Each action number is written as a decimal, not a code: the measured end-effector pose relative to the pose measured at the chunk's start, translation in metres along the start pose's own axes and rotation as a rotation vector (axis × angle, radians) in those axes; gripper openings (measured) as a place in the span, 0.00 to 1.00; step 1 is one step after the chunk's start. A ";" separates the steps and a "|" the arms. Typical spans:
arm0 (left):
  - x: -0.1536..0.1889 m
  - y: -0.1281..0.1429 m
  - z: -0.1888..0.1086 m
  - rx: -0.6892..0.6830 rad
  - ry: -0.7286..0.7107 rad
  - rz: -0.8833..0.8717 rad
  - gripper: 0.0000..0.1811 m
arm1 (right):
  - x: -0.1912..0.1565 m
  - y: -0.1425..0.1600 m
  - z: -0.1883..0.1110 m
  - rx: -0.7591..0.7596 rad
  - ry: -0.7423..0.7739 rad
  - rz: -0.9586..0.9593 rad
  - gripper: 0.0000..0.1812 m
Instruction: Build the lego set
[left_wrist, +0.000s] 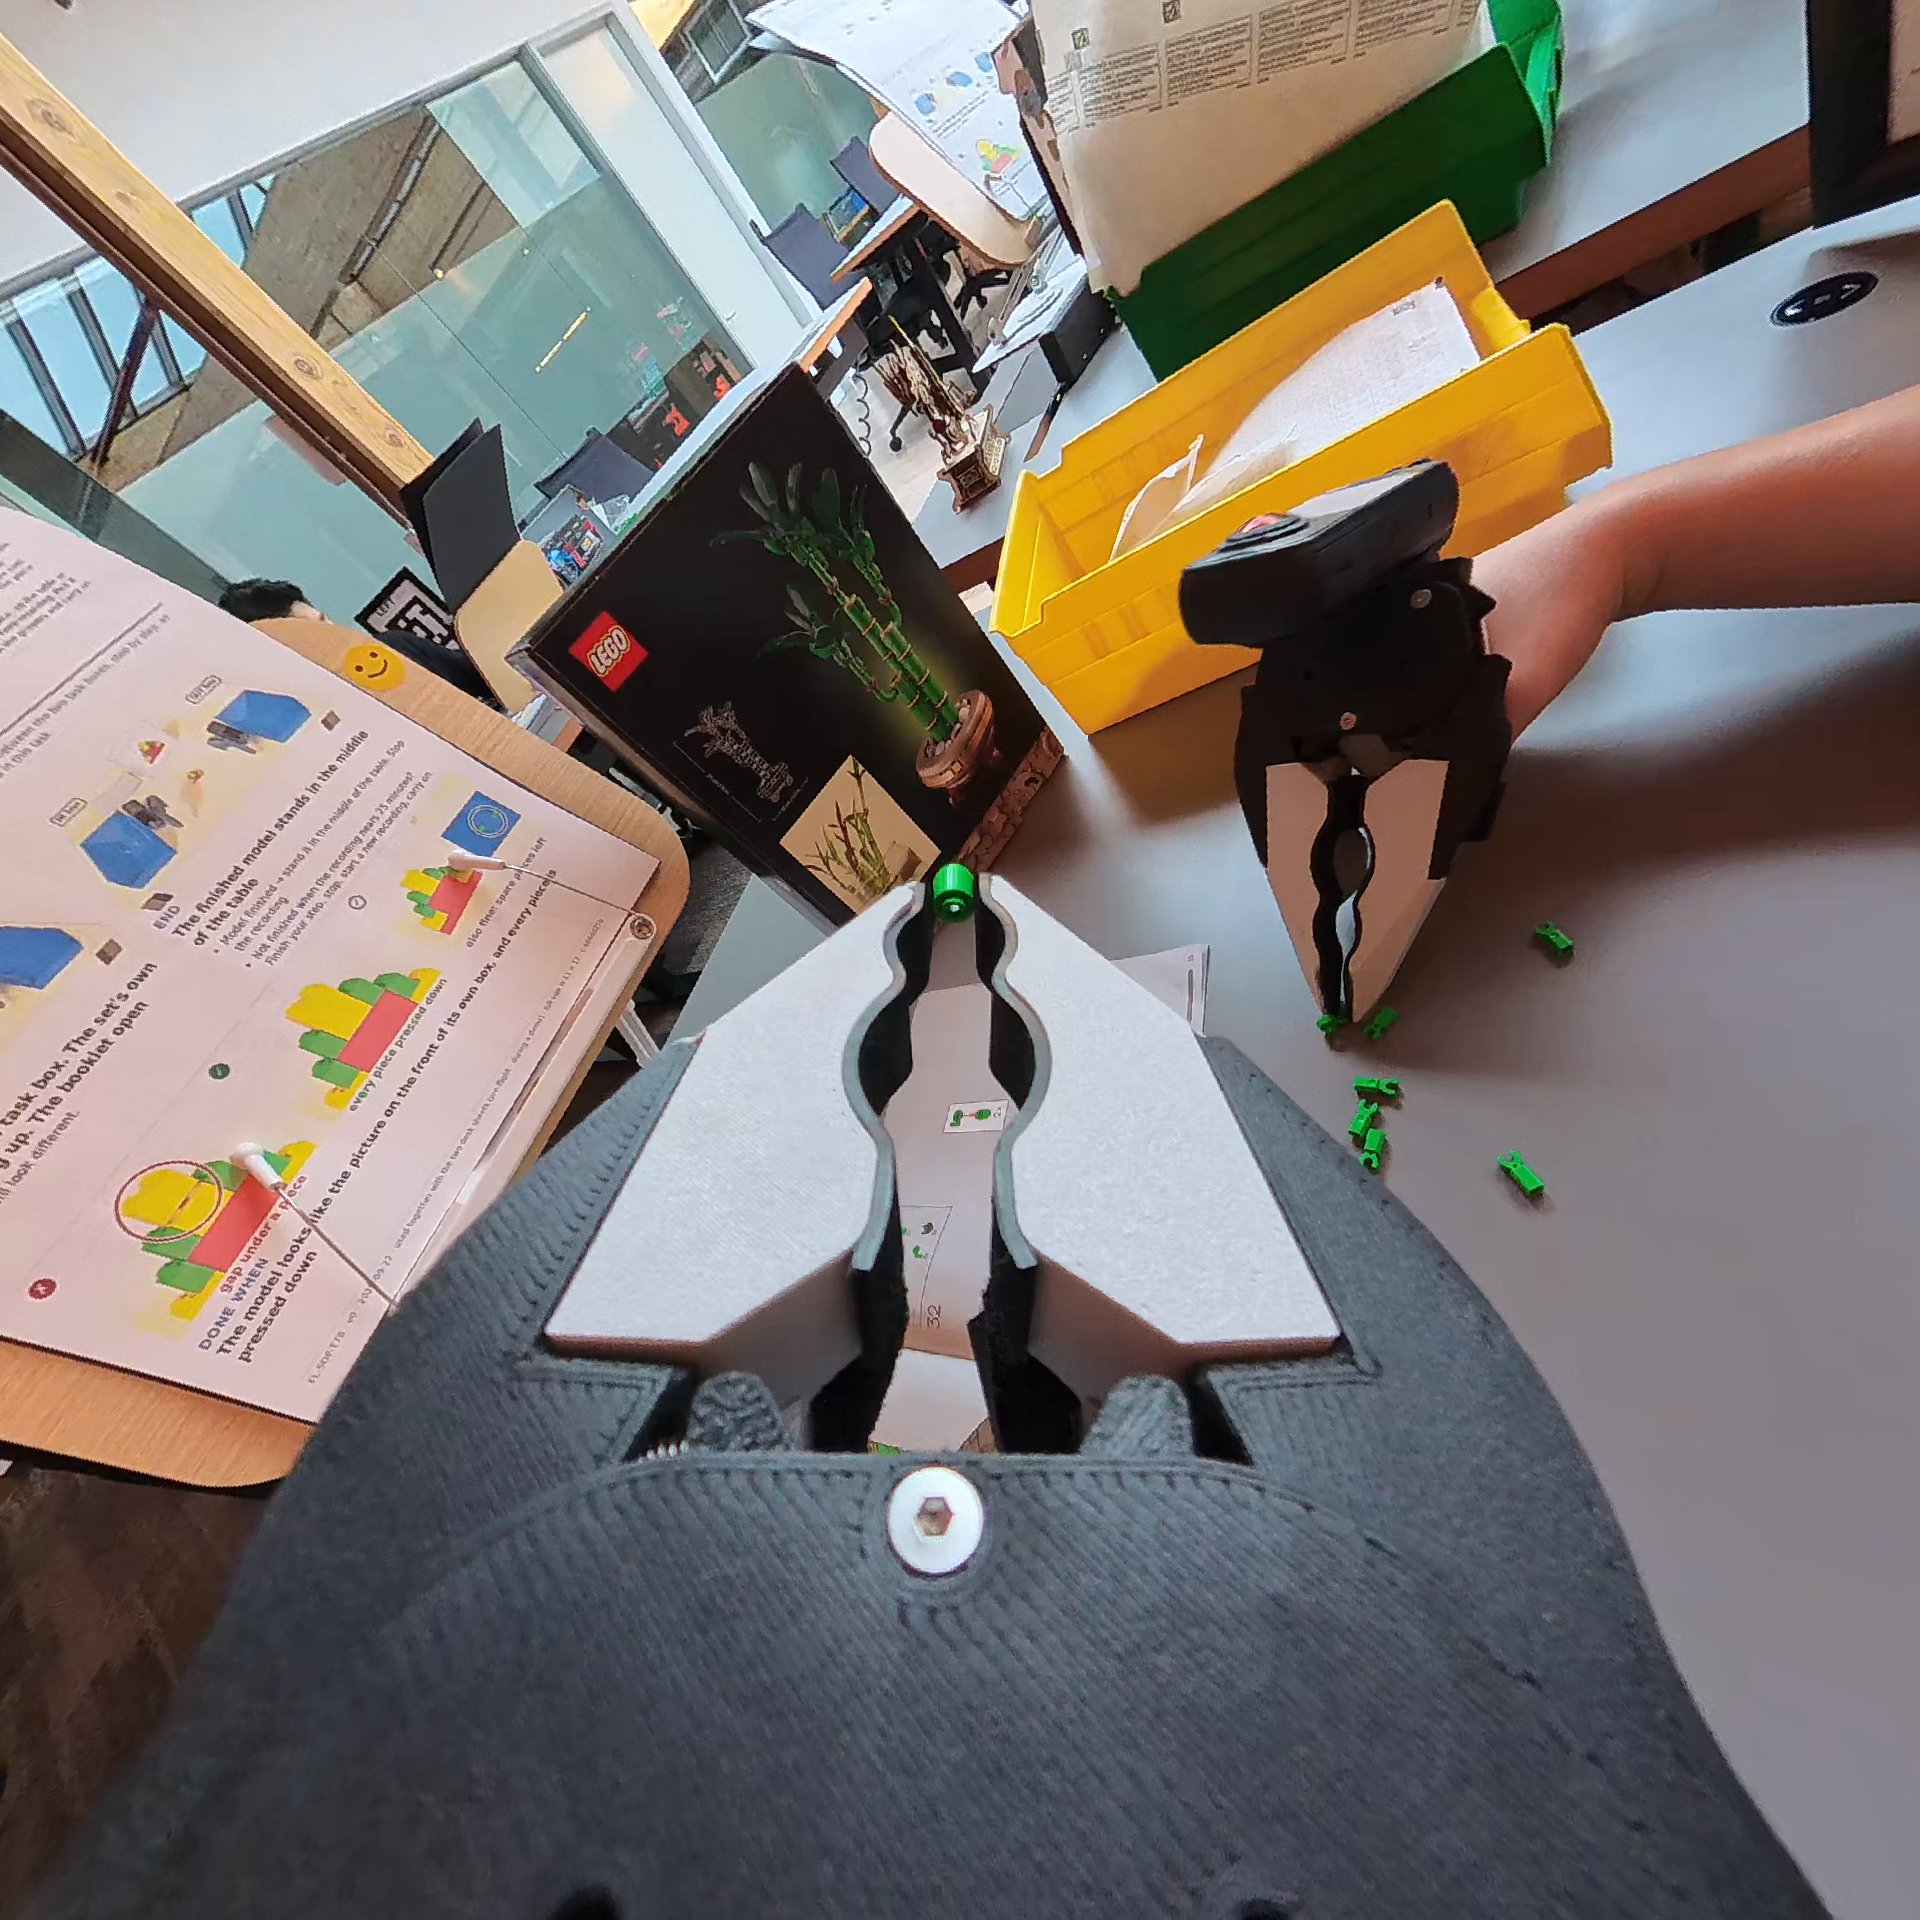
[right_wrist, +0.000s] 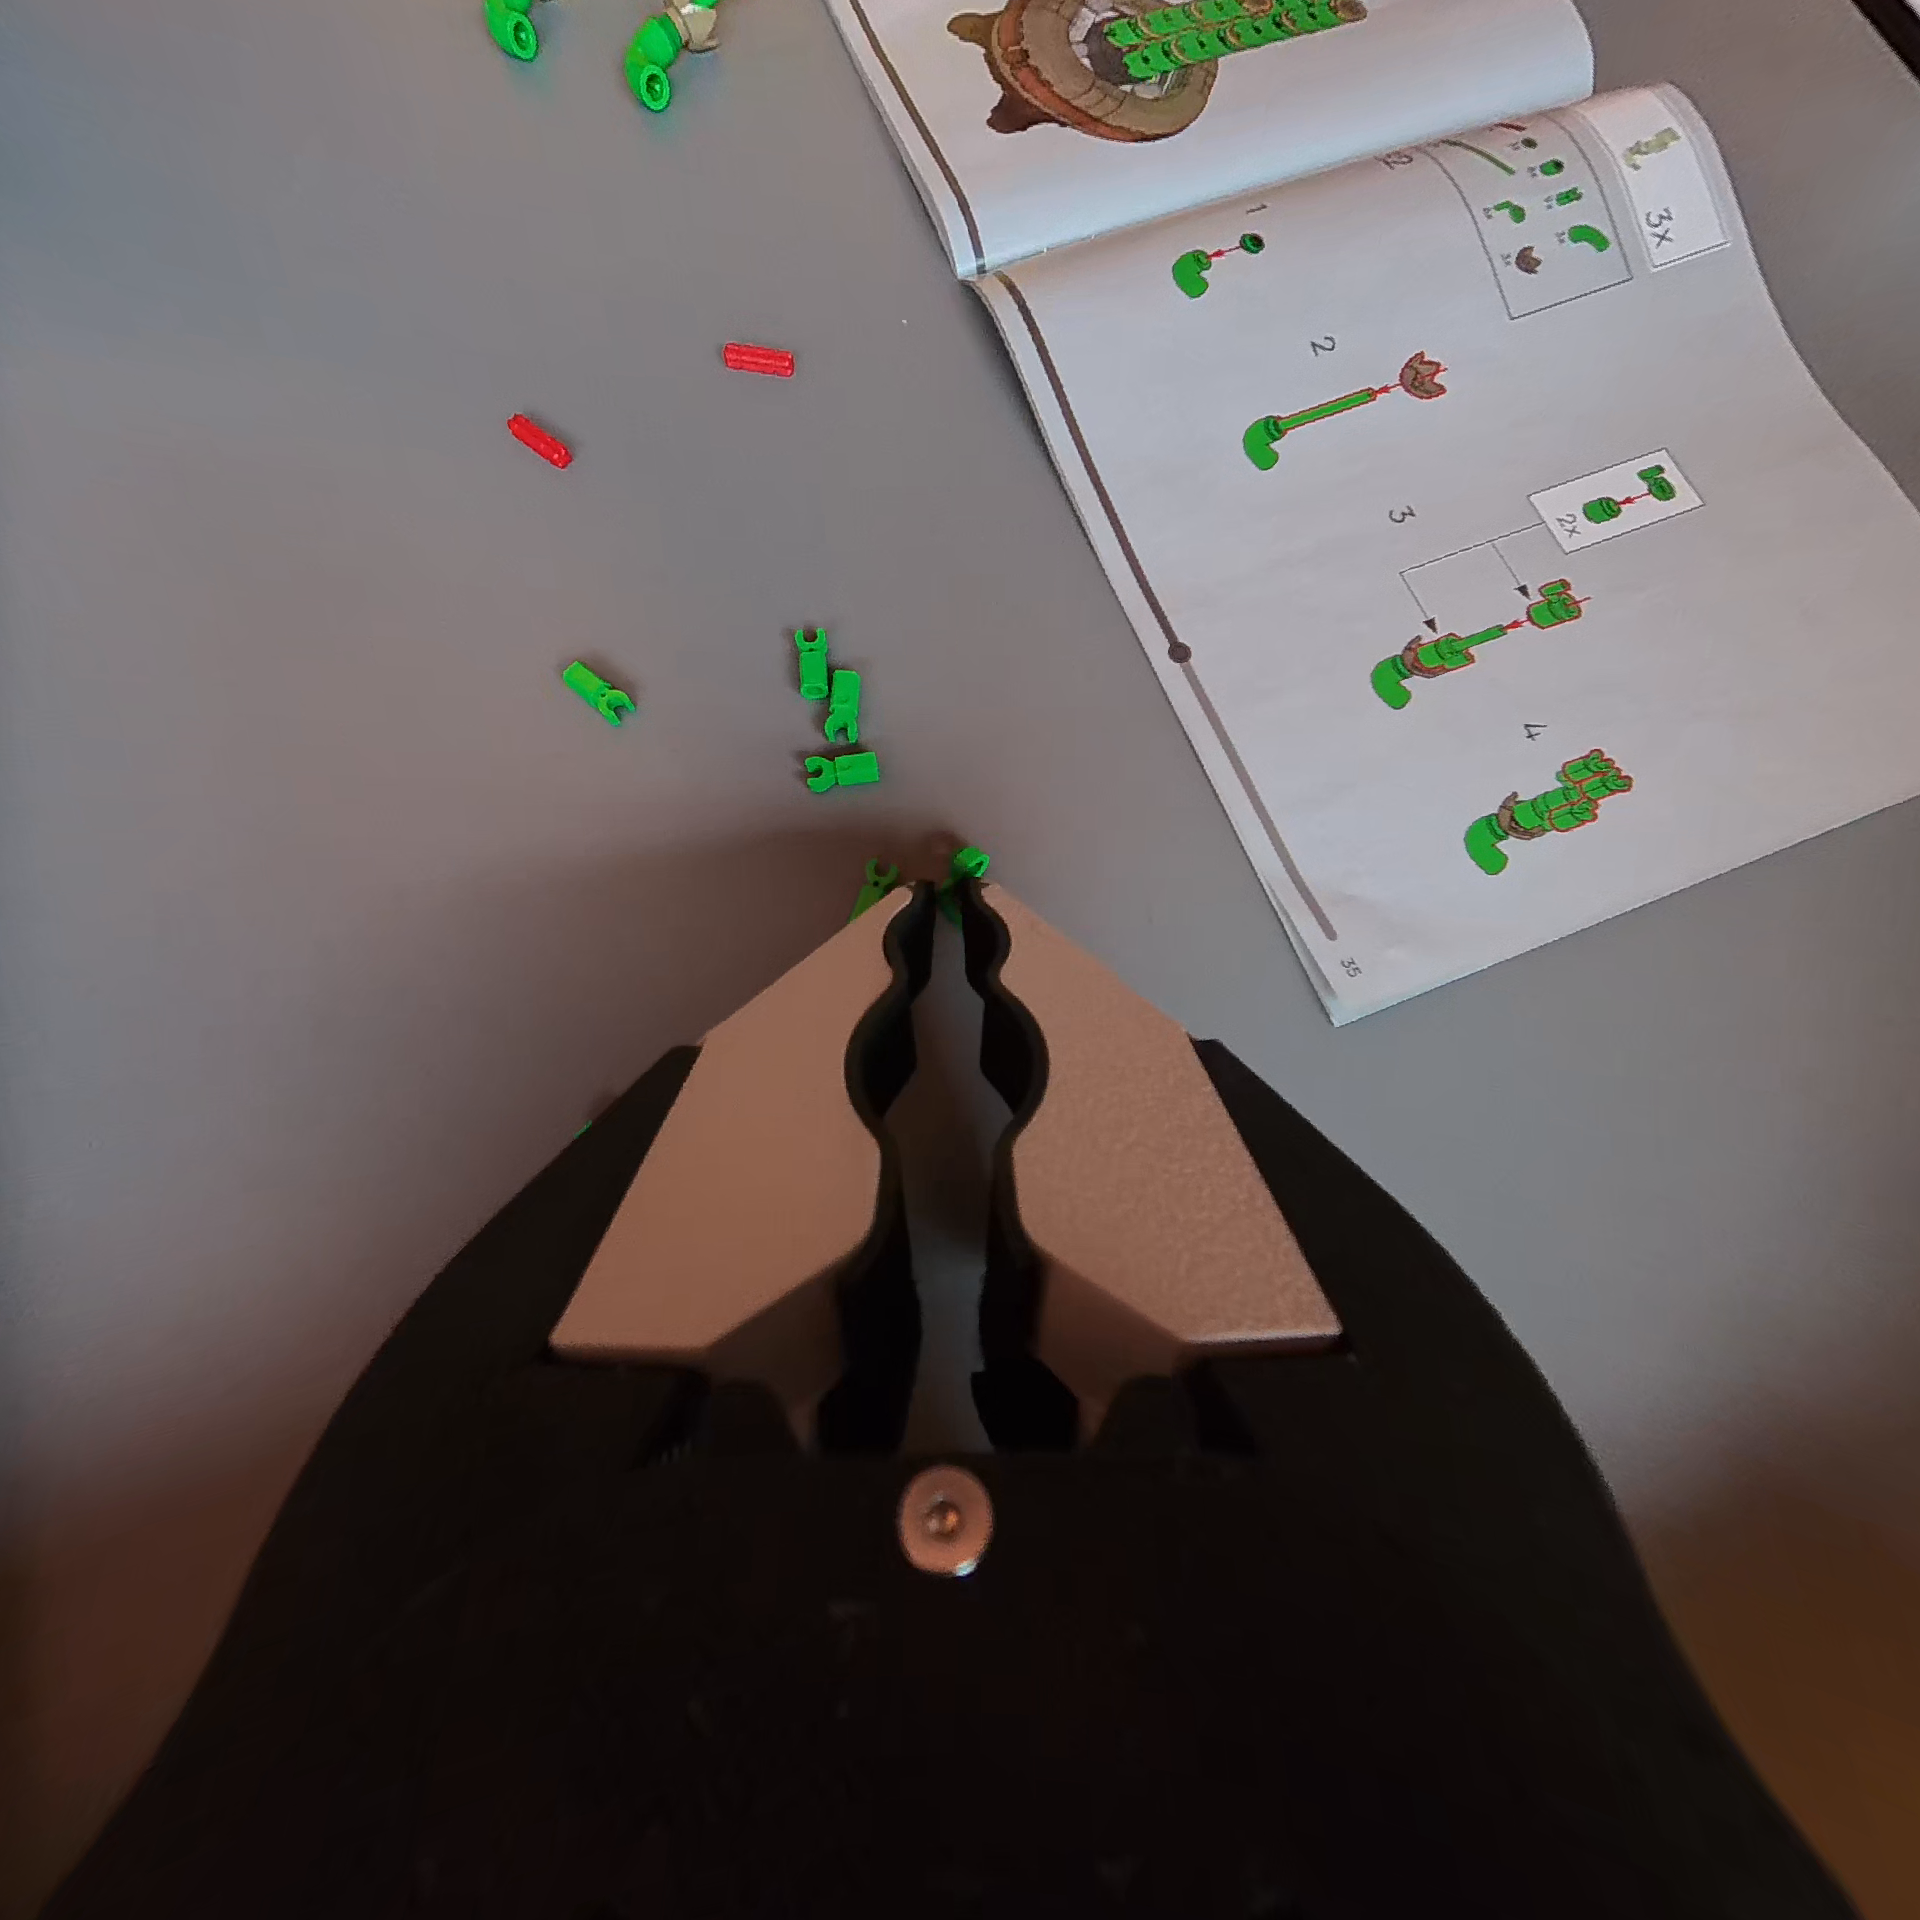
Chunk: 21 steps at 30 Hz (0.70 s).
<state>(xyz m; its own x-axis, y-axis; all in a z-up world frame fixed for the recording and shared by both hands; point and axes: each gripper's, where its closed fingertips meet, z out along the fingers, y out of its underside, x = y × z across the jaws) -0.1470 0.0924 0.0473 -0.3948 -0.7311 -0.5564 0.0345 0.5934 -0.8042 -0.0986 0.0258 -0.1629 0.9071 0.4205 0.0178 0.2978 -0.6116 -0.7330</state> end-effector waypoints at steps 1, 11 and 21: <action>0.000 0.001 0.000 -0.003 0.001 -0.003 0.03 | 0.001 0.000 0.000 -0.001 0.008 -0.004 0.03; -0.002 0.024 0.005 -0.070 0.016 -0.027 0.03 | 0.014 -0.026 -0.020 0.075 0.172 -0.051 0.02; 0.016 0.037 0.020 -0.061 0.153 -0.198 0.04 | 0.019 -0.082 -0.058 0.281 0.414 -0.170 0.03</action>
<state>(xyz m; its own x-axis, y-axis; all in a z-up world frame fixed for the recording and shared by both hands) -0.1337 0.0962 0.0048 -0.5227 -0.7785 -0.3475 -0.1109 0.4663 -0.8777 -0.0889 0.0452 -0.0628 0.9114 0.1632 0.3778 0.4113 -0.3310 -0.8492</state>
